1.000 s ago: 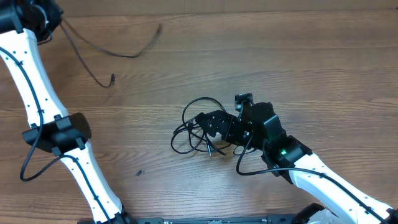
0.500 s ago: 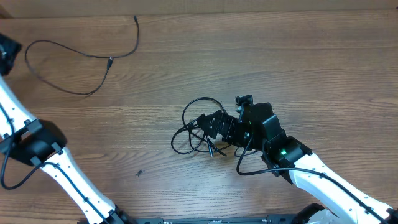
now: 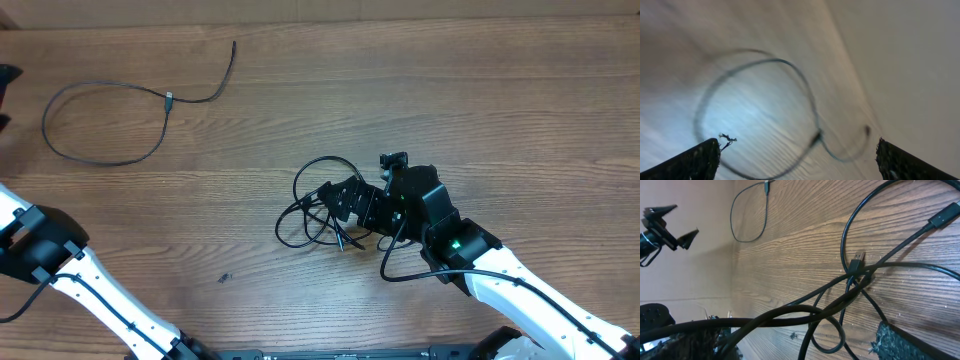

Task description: Untangle cables

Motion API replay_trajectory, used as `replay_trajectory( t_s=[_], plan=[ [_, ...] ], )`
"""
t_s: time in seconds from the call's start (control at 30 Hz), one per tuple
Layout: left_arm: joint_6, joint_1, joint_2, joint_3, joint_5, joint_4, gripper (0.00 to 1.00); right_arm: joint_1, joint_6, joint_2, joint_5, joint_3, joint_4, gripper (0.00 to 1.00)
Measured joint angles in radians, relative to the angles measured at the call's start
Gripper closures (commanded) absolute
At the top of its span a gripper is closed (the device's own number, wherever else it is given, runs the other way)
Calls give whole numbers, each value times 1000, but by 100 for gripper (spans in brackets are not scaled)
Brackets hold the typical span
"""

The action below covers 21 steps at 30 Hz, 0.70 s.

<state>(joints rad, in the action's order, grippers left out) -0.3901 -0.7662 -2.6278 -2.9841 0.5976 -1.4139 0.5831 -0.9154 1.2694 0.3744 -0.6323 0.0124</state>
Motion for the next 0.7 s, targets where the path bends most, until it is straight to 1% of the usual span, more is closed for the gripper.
replay_trajectory(
  t_s=[0.13,0.2,0.3,0.37,0.53,0.6,0.7],
  plan=[
    [62,14,0,0,103,-23,0,-1,-1,0,0,0,-43,0],
    [112,23,0,-1,126,-45,0,-5,-1,-6,0,0,-65,0],
    [209,56,16,-1,135,-80,0,-32,0,-29,2,-10,-51,0],
    [241,80,40,-1,134,-81,0,-43,-1,-47,8,-35,-6,0],
    [321,164,161,-1,132,-83,0,-47,0,-104,14,-86,116,0],
    [370,210,213,-2,133,-97,0,-47,6,-129,9,-93,172,0],
    [475,299,278,-12,133,-174,0,-47,16,-167,-12,-101,250,0]
  ],
)
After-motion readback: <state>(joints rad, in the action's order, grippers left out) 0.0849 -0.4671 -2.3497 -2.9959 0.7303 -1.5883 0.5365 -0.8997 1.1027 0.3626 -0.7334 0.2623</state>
